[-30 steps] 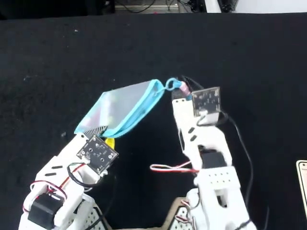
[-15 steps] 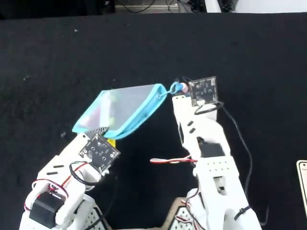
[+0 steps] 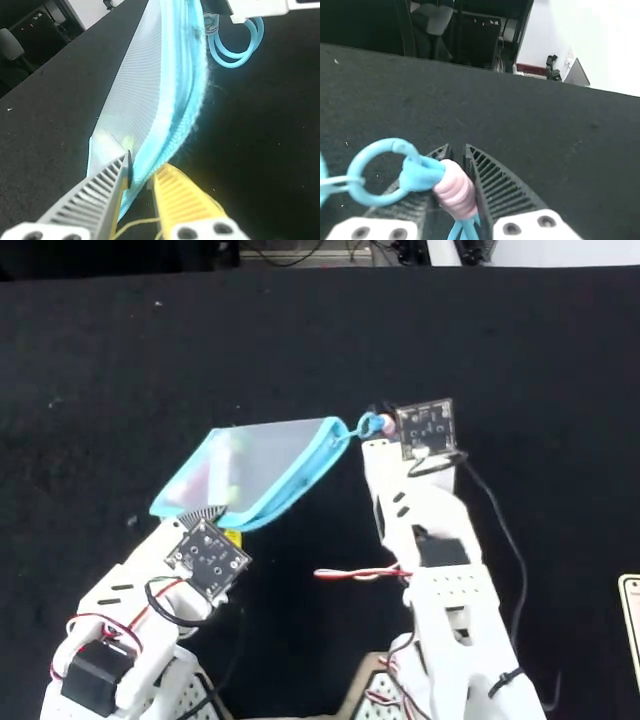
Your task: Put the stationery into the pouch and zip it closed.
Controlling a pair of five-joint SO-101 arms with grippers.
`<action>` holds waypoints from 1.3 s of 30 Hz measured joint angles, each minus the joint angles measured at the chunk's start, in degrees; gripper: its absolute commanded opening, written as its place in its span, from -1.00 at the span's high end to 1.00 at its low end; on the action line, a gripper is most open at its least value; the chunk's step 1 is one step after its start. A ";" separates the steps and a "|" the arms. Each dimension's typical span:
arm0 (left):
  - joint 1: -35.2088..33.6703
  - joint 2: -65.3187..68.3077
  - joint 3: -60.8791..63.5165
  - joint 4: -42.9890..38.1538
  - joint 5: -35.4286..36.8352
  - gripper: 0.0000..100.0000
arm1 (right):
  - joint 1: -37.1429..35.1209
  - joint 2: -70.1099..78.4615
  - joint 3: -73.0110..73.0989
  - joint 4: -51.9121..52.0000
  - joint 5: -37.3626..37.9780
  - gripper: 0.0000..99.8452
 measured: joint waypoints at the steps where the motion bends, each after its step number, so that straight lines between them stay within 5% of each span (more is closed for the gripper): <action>1: 0.00 0.00 0.00 0.00 0.00 0.94 | 0.00 0.00 0.00 0.00 0.00 0.98; 39: 0.09 0.00 0.00 0.00 1.49 0.94 | 2.64 2.81 -1.14 -0.44 0.00 0.98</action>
